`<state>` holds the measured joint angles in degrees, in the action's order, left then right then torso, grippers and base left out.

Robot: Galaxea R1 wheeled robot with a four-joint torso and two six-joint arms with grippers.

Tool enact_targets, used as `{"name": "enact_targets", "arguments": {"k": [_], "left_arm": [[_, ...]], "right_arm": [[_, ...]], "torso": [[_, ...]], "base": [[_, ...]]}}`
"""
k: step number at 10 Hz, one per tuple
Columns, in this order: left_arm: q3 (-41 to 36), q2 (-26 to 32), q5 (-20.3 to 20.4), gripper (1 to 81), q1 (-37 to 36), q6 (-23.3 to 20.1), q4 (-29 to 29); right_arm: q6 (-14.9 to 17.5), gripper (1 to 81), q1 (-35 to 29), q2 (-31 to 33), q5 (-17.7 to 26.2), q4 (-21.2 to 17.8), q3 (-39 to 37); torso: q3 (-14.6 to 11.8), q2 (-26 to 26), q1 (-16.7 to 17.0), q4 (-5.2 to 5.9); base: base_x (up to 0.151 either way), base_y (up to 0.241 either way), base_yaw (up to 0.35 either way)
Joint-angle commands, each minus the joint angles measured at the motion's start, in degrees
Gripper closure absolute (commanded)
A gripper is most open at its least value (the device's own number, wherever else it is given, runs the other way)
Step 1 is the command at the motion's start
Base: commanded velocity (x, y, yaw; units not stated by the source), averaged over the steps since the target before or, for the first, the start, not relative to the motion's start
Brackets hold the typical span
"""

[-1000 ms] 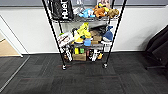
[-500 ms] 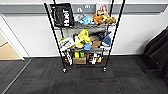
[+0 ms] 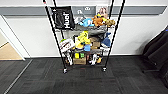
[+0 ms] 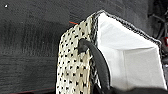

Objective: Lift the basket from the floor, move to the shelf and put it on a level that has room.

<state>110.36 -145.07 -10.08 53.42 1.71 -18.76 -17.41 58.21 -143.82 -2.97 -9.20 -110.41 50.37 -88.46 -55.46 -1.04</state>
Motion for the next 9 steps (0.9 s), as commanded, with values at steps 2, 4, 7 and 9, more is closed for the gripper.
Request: {"name": "enact_targets", "arguments": {"k": [2, 4, 7, 9], "left_arm": [[-2.0, 4.3, -3.4, 81.1, -7.4, 0.2, -0.8], [-1.8, 4.2, -3.7, 81.1, -8.5, 0.2, -2.5], [1.1, 1.9, -4.2, 81.1, -8.5, 0.1, -2.5], [0.5, 2.8, -4.2, 81.1, -9.4, 0.1, -3.1]], "right_arm": [[-0.4, 81.1, -6.7, 3.7, 2.0, -1.3, 2.5], [-0.4, 81.1, -8.2, 3.8, 2.1, -2.0, 3.1], [-0.4, 81.1, -8.6, 1.8, 2.4, -2.0, 1.0], [-0.4, 81.1, -10.0, 1.9, 2.8, -2.7, 1.3]], "torso": [[0.0, 7.5, 4.8, 0.00], [0.0, 11.4, 7.3, 0.00], [-4.3, 16.9, 10.8, 0.00], [-6.4, 20.3, 13.0, 0.00]], "base": [[0.000, 0.000, 0.000], [0.000, 0.000, 0.000], [0.000, 0.000, 0.000], [0.000, 0.000, 0.000]]}}
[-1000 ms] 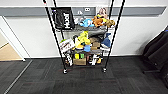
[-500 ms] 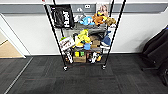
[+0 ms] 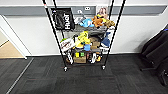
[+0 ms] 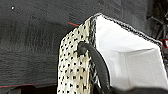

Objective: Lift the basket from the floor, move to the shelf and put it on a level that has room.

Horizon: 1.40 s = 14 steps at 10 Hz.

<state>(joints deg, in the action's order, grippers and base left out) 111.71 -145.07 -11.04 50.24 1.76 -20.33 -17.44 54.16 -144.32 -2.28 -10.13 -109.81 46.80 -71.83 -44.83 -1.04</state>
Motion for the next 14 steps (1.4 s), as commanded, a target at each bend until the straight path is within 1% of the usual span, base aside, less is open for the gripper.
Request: {"name": "enact_targets", "arguments": {"k": [1, 2, 3, 5, 8, 10, 11, 14], "left_arm": [[-2.9, 4.1, -3.3, 81.1, -6.9, 0.1, -2.0], [-5.5, 5.7, -3.3, 81.1, -7.4, 0.1, -2.1], [-7.7, 7.2, -3.2, 81.1, -7.6, 0.1, -2.3], [-14.1, 11.5, -2.7, 81.1, -8.3, 0.1, -2.3], [-19.0, 14.9, -2.4, 81.1, -9.1, 0.2, -2.3], [-22.4, 16.6, -2.3, 81.1, -10.3, 0.2, -2.3], [-23.9, 17.5, -2.3, 81.1, -10.6, 0.2, -2.8], [-24.7, 18.0, -2.4, 81.1, -10.5, 0.1, -2.8]], "right_arm": [[-0.4, 81.1, -6.6, 2.9, 2.2, -1.9, 2.3], [-0.4, 81.1, -7.0, 3.8, 2.2, -2.0, 4.5], [-0.4, 81.1, -7.0, 4.8, 2.2, -2.0, 6.6], [-0.4, 81.1, -7.1, 8.1, 1.8, -2.1, 11.2], [-0.4, 81.1, -8.1, 12.3, 1.3, -2.7, 16.9], [-0.4, 81.1, -9.1, 14.0, 1.3, -3.4, 19.3], [-0.5, 81.1, -9.3, 14.7, 1.3, -3.6, 20.3], [-0.4, 81.1, -8.5, 15.4, 1.2, -3.6, 21.1]], "torso": [[-3.5, 5.6, 3.6, 0.00], [-1.2, 7.5, 4.9, 0.00], [-2.0, 9.3, 6.1, 0.00], [-2.5, 13.0, 8.5, 0.00], [-2.5, 18.8, 12.2, 0.00], [-2.5, 22.7, 14.8, 0.00], [-5.2, 24.6, 16.0, 0.00], [-8.6, 29.9, 19.4, 0.00]], "base": [[0.000, 0.000, 0.000], [0.000, 0.000, 0.000], [0.000, 0.000, 0.000], [0.000, 0.000, 0.000], [0.000, 0.000, 0.000], [0.000, 0.000, 0.000], [0.000, 0.000, 0.000], [0.000, 0.000, 0.000]]}}
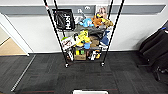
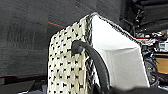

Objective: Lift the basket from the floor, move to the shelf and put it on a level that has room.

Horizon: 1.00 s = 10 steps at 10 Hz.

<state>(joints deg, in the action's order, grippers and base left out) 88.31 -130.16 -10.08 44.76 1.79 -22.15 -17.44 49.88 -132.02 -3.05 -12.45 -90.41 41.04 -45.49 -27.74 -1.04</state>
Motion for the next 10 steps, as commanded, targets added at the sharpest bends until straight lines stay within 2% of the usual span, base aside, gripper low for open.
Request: {"name": "enact_targets", "arguments": {"k": [1, 10], "left_arm": [[-1.3, 3.1, -3.5, 81.1, -5.0, 0.1, -1.0], [-2.7, 2.5, -3.5, 81.1, -4.8, 0.0, -1.0]], "right_arm": [[-0.3, 81.1, -4.2, 3.2, 2.0, -1.3, 2.0], [-0.2, 81.1, -4.7, 4.3, 2.0, -0.6, 7.1]], "torso": [[-4.1, 5.6, 3.6, 0.00], [-16.3, 23.1, 15.2, 0.00]], "base": [[0.000, 0.000, 0.000], [0.000, 0.000, 0.000]]}}
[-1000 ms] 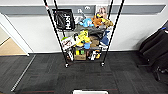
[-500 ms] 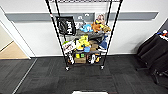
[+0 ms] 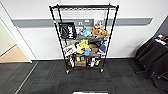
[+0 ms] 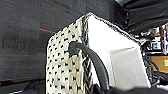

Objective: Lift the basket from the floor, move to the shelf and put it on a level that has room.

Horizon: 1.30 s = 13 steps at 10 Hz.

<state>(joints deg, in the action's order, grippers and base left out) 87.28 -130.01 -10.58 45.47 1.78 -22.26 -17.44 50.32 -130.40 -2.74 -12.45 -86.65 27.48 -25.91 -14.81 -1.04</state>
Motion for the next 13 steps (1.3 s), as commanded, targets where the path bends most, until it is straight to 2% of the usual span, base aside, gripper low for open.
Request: {"name": "enact_targets", "arguments": {"k": [1, 2, 3, 6, 10, 12, 13], "left_arm": [[-1.9, 2.4, -3.2, 81.1, -5.4, 0.0, -0.9], [-2.7, 2.6, -3.2, 81.1, -5.4, -0.1, -0.9], [-3.9, 3.1, -3.1, 81.1, -5.4, -0.2, -0.8], [-5.2, 4.2, -3.0, 81.1, -4.5, -0.2, -0.8], [-7.1, 5.4, -2.9, 81.1, -3.5, -0.4, -0.6], [-7.1, 5.4, -2.9, 81.1, -3.2, -0.4, -0.6], [-7.1, 5.4, -2.9, 81.1, -2.9, -0.4, -0.6]], "right_arm": [[-0.2, 81.1, -5.3, 2.8, 1.7, -0.6, 3.8], [-0.2, 81.1, -5.3, 2.8, 1.7, -0.6, 4.1], [-0.2, 81.1, -5.3, 2.8, 1.6, -0.6, 4.3], [-0.2, 81.1, -4.5, 3.8, 1.5, -0.7, 5.1], [-0.1, 81.1, -2.6, 6.6, -0.7, -0.6, 8.6], [-0.1, 81.1, -2.5, 6.4, -0.7, -0.6, 8.5], [-0.1, 81.1, -2.4, 6.3, -0.8, -0.6, 8.5]], "torso": [[-4.1, 5.5, 3.6, 0.00], [-5.5, 7.5, 4.8, 0.00], [-2.6, 9.5, 6.2, 0.00], [-4.2, 14.5, 9.5, 0.00], [-4.3, 22.0, 14.4, 0.00], [-4.3, 25.8, 14.8, 0.00], [-4.3, 22.1, 13.5, 0.00]], "base": [[0.000, 0.000, 0.000], [0.000, 0.000, 0.000], [0.000, 0.000, 0.000], [0.000, 0.000, 0.000], [0.000, 0.000, 0.000], [0.000, 0.000, 0.000], [0.000, 0.000, 0.000]]}}
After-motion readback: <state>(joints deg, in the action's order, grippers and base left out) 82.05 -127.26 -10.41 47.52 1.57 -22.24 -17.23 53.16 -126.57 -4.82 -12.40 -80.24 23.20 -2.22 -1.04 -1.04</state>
